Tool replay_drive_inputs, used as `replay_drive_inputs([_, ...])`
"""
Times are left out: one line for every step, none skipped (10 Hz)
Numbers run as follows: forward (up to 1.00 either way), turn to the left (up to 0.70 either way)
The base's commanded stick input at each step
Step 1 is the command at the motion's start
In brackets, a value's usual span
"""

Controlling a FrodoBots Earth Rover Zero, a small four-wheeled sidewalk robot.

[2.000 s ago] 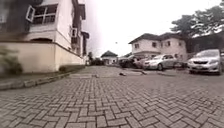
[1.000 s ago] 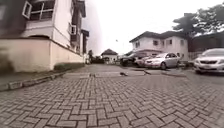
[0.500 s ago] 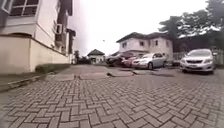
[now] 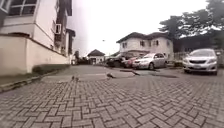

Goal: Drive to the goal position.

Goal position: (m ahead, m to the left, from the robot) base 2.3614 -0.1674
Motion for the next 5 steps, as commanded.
replay_drive_inputs([0.5,0.0])
replay_drive_inputs([0.5,0.0])
replay_drive_inputs([0.5,0.0])
replay_drive_inputs([0.5,0.0])
replay_drive_inputs([0.5,0.0])
